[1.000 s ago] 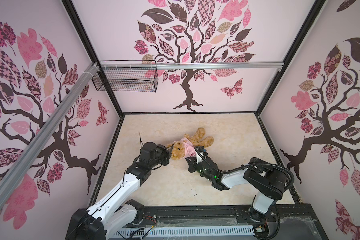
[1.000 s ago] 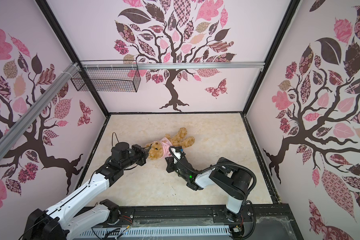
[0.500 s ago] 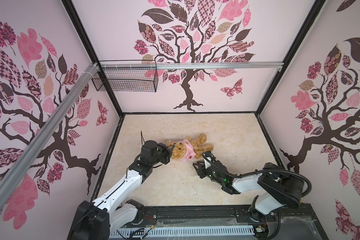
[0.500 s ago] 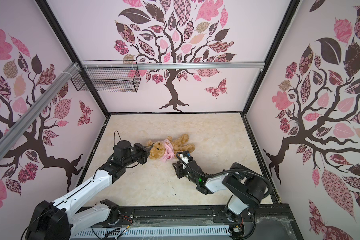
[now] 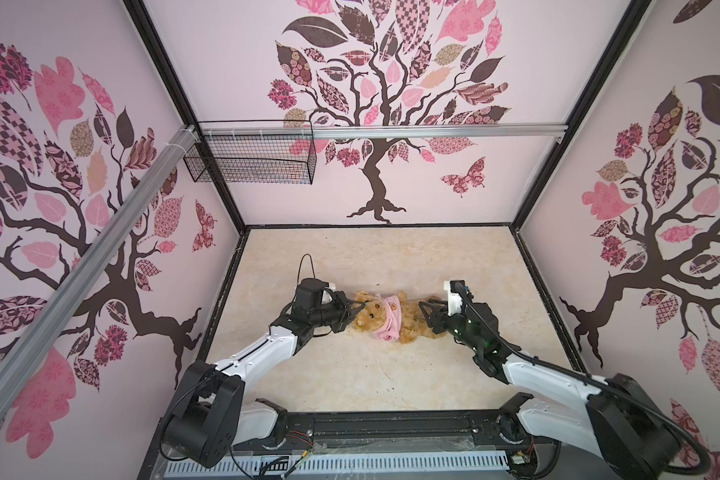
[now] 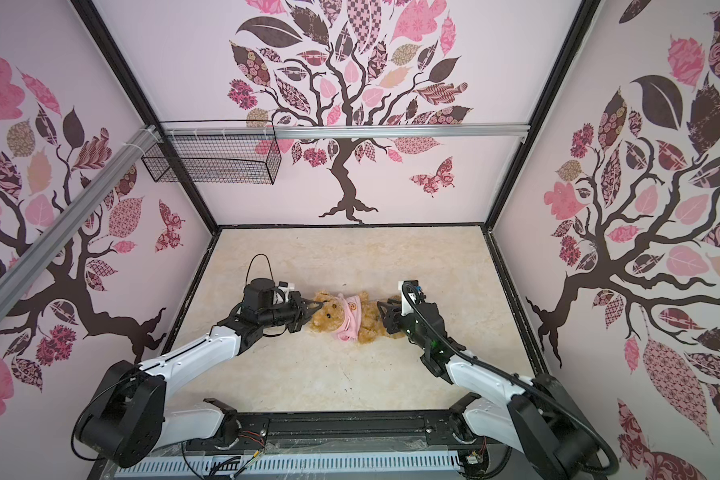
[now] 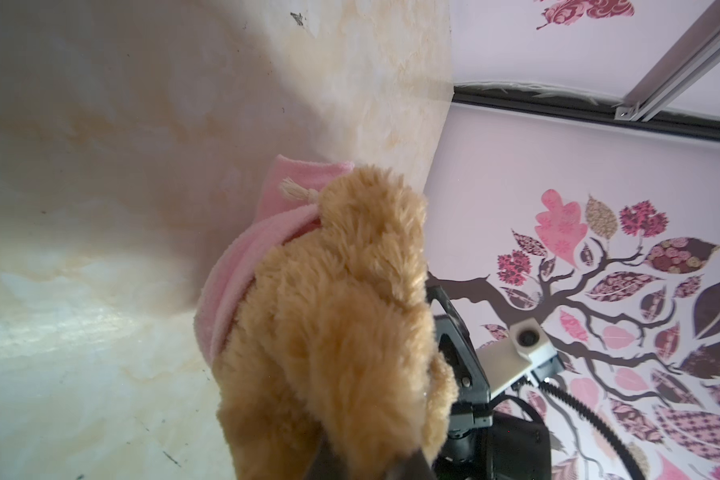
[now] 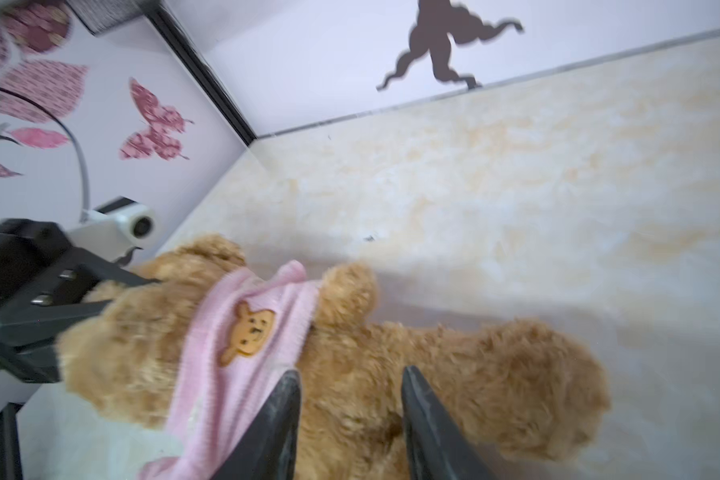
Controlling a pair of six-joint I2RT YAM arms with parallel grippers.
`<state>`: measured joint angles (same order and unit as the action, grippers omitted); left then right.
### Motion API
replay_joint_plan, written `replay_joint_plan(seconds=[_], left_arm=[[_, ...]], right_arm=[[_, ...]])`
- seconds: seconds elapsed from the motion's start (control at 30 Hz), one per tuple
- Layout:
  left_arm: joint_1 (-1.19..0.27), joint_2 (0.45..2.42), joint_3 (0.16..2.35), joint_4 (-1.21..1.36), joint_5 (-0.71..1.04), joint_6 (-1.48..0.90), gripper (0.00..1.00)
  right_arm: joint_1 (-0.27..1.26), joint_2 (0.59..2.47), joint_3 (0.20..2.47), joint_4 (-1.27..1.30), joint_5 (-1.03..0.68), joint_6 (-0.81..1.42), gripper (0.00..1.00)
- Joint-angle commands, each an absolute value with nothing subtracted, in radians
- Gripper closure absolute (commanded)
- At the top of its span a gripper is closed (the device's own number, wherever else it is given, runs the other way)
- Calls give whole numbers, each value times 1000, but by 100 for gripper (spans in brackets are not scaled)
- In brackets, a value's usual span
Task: Dress the teddy bear
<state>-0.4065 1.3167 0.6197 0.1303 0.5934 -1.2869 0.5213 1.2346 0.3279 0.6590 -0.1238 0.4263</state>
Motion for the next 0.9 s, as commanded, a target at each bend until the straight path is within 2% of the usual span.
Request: replay_joint_plan(seconds=[0.0,0.17,0.47,0.87], left_arm=[[-406,1366,623,153,613,-1158,92],[-399,1404,570,313,661,-1223,76],[-338,1379,538,336,670,-1292,43],[-334,1461,608,317,714,-1367,21]], right_arm=[[523,1420,375,794,-217,547,64],[526,1623,396,866,-276,629,75],[534,1658,286,880,-221,643,85],[626,1658,249,847,-91,606,90]])
